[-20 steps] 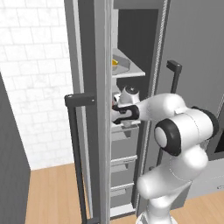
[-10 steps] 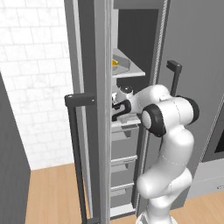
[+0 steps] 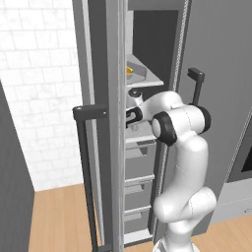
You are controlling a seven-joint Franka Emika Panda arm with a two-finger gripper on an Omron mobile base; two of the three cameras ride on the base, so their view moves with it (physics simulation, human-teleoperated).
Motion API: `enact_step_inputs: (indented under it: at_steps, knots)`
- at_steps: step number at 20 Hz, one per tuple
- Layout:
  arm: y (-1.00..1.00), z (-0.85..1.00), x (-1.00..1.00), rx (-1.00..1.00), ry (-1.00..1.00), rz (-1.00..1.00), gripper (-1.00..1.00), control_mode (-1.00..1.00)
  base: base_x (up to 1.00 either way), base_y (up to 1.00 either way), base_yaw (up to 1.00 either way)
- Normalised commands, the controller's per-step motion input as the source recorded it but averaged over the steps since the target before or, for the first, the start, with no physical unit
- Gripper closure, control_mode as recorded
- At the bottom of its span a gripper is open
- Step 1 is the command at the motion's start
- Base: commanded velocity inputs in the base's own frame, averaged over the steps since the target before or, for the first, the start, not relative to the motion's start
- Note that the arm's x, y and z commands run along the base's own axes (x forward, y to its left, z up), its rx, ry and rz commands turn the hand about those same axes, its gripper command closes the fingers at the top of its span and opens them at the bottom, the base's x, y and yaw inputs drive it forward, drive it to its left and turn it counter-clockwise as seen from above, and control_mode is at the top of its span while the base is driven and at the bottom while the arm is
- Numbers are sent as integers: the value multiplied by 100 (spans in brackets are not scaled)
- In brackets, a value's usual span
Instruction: Take the meat container that has the steak and place it on the second highest rack of the freezer. Then take the vegetable container that has the lemon wedge and lemon and place it on the highest rack of the freezer.
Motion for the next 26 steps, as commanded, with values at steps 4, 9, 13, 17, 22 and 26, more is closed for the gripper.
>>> enact_step_inputs:
  at_steps: [4,9,13,17,22,26]
  knots:
    - [0,-25,-23,-6,-9,0,-100,-100,0,0,0]
    - [0,0,-34,-3,-16,0,-100,-100,0,0,0]
    - [0,1,-17,-1,-18,0,-100,-100,0,0,0]
    - [0,21,-17,0,-24,0,-100,-100,0,0,0]
    - [0,69,-36,0,-23,1,-100,-100,0,0,0]
    - [0,43,-72,0,-10,2,-100,-100,0,0,0]
